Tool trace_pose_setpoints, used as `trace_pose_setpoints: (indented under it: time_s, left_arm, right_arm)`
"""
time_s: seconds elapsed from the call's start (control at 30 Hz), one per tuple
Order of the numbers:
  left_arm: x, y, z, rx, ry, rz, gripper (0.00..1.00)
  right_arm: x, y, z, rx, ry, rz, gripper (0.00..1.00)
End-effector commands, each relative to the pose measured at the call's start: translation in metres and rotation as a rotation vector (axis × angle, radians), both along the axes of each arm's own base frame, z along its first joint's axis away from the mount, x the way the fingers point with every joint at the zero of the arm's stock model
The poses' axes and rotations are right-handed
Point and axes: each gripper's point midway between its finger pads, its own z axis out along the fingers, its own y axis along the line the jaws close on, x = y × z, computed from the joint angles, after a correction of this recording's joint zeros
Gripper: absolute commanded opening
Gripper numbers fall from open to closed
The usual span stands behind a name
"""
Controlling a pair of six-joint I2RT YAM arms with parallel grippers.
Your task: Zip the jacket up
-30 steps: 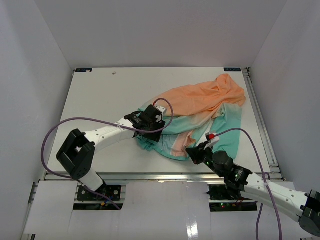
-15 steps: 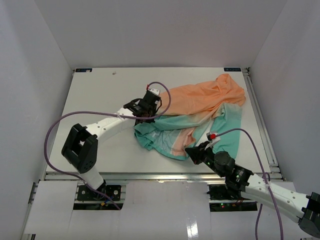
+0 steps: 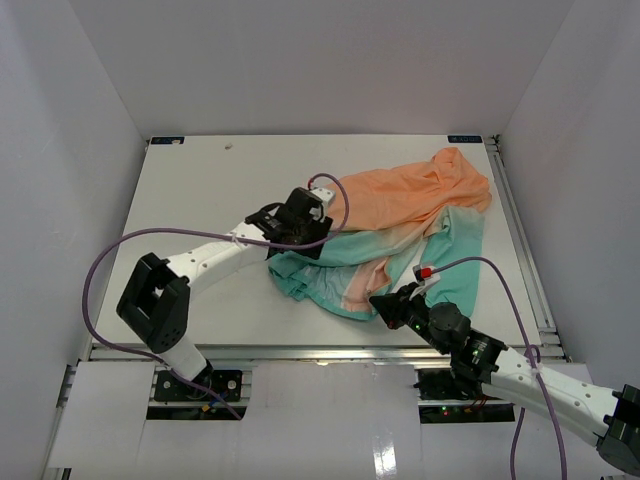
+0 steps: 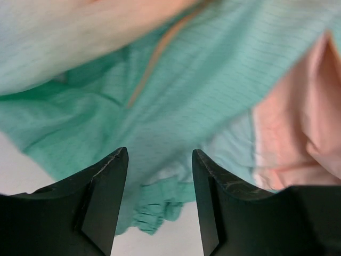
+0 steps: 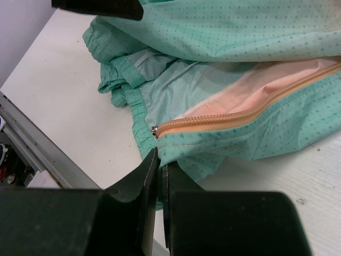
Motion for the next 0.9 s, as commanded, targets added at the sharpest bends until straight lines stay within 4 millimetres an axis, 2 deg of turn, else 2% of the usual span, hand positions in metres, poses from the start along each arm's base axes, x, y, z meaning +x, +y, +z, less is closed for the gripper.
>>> trace_pose_setpoints:
  time_s: [0.0,0.03,0.1,0.2,0.27,0.3,0.4,0.43,0.5,0.6,0.77,0.87]
  left_arm:
    - [-0.015,-0.034,0.022,0.027,-0.071,-0.177,0.63]
    - [-0.010,-0.030,0.006,0.085,-0.052,-0.155,0.63]
    - [-0.004,-0.022,-0.014,0.159,-0.038,-0.119,0.61]
    - [0.007,-0.011,-0.030,0.233,-0.047,-0.047,0.52]
    - [0.016,-0.006,-0.030,0.263,-0.075,0.005,0.39]
    - [0.020,-0.007,-0.027,0.263,-0.092,0.017,0.28]
    - [0.030,-0.016,-0.011,0.220,-0.132,0.026,0.06]
    - [0.032,-0.019,-0.006,0.202,-0.139,0.025,0.02]
    - [0.037,-0.020,0.006,0.167,-0.154,0.036,0.00]
    - [0.050,-0.012,0.032,0.098,-0.184,0.115,0.00]
    - [0.076,0.023,0.079,-0.014,-0.254,0.289,0.00]
    - [0.091,0.046,0.092,-0.042,-0.273,0.364,0.00]
  right_arm:
    - [-0.002,0.001,-0.008,0.014,-0.005,0.014,0.08]
    - [-0.003,0.001,-0.008,0.013,-0.005,0.015,0.08]
    - [-0.003,0.001,-0.007,0.014,-0.007,0.018,0.08]
    - [-0.003,0.002,-0.006,0.018,-0.008,0.021,0.08]
    - [-0.004,0.002,-0.006,0.019,-0.010,0.025,0.08]
    - [-0.004,0.002,-0.006,0.017,-0.010,0.027,0.08]
    - [-0.004,0.002,-0.006,0.017,-0.010,0.028,0.08]
    - [-0.004,0.003,-0.006,0.017,-0.009,0.030,0.08]
    - [-0.005,0.003,-0.006,0.016,-0.009,0.030,0.08]
    - [-0.004,0.002,-0.006,0.017,-0.010,0.029,0.08]
    - [-0.005,0.002,-0.007,0.017,-0.007,0.029,0.08]
    - [-0.004,0.002,-0.007,0.016,-0.005,0.025,0.08]
